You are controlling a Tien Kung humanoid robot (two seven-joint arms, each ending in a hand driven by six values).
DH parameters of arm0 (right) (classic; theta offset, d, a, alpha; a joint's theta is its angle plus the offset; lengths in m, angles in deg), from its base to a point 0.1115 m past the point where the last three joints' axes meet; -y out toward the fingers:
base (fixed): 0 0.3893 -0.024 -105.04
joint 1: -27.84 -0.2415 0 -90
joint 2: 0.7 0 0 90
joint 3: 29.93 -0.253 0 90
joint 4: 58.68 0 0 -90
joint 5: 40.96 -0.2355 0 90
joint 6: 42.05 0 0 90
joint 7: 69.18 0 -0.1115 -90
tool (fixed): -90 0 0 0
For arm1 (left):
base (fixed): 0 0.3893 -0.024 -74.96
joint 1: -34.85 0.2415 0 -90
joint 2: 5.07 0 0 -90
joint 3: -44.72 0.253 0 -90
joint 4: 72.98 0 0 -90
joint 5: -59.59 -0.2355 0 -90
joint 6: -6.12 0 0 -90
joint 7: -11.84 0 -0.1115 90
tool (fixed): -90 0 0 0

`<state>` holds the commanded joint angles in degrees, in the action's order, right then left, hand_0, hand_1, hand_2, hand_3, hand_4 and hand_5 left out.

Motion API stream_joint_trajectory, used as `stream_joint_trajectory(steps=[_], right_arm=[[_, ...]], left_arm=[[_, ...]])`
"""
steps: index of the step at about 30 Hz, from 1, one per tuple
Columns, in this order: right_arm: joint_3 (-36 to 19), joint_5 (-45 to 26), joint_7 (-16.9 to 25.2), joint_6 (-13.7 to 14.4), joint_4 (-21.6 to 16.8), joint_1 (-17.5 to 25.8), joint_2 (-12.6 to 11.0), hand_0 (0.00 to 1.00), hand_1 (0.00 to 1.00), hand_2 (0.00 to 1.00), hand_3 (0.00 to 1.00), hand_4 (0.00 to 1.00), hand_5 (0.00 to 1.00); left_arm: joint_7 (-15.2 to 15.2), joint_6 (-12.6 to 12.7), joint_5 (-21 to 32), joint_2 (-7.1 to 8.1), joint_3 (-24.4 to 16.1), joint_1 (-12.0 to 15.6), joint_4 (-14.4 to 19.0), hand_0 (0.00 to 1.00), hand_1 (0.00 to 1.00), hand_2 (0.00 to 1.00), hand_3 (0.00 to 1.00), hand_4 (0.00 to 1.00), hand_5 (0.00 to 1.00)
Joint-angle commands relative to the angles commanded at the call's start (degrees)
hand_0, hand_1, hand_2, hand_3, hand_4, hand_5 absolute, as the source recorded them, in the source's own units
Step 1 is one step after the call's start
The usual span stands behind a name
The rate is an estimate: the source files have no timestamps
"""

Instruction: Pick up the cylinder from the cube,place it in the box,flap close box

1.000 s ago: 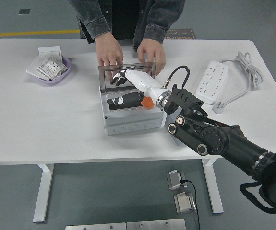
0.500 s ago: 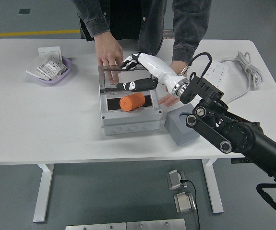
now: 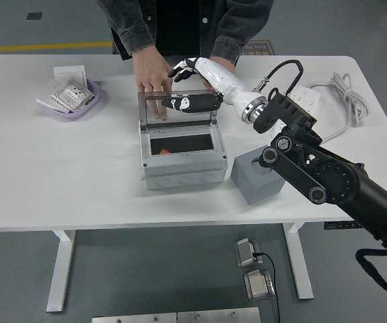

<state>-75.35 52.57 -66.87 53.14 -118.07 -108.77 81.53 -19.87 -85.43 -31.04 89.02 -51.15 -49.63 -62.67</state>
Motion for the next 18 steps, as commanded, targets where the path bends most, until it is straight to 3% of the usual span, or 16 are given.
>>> stream_joint_trajectory(steps=[11,18], right_arm=[[1.54,-1.73,1.2,0.43,13.29,-6.52,3.15,0.799,0.699,0.667,0.698,0.938,0.476],[2.15,-2.63,1.83,0.78,21.64,-6.85,4.21,0.796,0.699,0.676,0.708,0.935,0.482]], left_arm=[[-0.05,-0.08,-0.53,0.46,-0.19,-0.57,0.0,0.712,0.71,0.619,0.715,0.773,0.562],[0.03,-0.12,-0.7,0.54,-0.17,-0.79,0.0,0.711,0.71,0.619,0.715,0.773,0.562]])
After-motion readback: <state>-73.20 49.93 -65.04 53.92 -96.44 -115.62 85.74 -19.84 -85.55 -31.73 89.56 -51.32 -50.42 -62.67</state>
